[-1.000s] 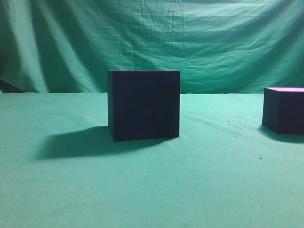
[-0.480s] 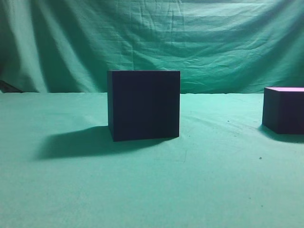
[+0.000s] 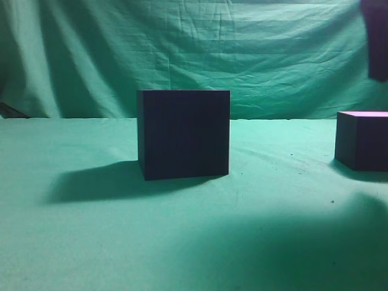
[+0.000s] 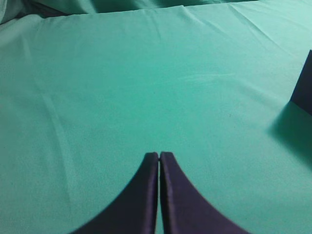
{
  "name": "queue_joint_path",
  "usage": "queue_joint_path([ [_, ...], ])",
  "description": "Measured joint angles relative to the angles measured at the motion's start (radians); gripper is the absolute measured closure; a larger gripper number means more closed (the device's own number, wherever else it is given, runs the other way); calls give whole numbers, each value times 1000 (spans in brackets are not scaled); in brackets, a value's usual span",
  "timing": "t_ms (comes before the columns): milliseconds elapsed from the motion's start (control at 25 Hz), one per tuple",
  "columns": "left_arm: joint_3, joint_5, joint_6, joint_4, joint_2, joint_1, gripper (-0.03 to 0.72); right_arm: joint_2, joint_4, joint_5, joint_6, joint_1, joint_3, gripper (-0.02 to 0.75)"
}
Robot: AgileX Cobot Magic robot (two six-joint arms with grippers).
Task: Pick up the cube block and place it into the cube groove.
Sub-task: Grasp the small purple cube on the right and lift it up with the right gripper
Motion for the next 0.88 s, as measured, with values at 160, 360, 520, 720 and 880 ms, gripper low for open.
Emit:
queue_joint_path([
  [160,0,0,0,0,0,0,688,57,-5,-62,56,0,-4,227],
  [360,0,0,0,0,0,0,688,106,-10,-147,95,0,-4,148],
  [520,0,0,0,0,0,0,688,163,-29,-168,117,0,-4,148],
  [720,0,0,0,0,0,0,688,208,-64,-185,141,0,-6,200],
  [880,0,0,0,0,0,0,688,208,-68,-185,148,0,-8,291],
])
